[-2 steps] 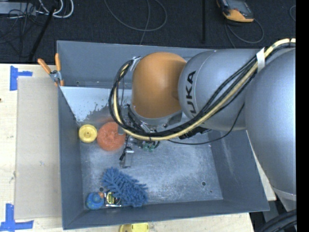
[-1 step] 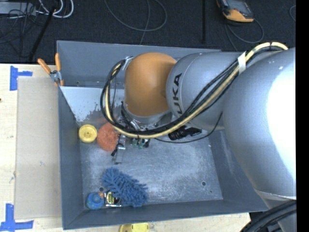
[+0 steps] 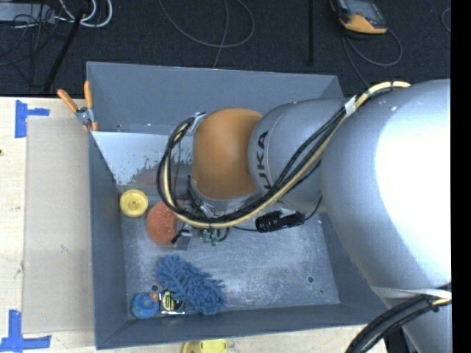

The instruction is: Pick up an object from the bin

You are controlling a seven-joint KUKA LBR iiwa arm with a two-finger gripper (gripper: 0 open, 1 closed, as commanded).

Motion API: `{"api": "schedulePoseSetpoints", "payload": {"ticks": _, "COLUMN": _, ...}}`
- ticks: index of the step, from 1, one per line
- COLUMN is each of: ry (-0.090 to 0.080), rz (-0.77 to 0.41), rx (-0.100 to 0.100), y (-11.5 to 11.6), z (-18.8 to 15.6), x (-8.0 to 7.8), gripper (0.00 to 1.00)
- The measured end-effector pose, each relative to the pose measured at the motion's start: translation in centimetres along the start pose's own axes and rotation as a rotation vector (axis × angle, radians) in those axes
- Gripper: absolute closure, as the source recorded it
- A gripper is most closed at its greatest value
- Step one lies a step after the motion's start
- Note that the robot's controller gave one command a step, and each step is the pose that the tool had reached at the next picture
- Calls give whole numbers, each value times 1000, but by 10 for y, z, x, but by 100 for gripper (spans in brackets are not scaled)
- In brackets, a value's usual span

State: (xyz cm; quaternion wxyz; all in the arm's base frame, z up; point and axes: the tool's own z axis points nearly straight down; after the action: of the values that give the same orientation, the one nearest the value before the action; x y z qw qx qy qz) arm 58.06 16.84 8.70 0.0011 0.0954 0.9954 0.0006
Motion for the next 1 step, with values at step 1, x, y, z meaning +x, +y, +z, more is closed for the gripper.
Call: {"api": "schedulePoseSetpoints", "payload": {"ticks": 1, "ry": 0, "rz": 1, "rx": 0, "y": 0, "z": 0, "x": 0, "gripper": 100}}
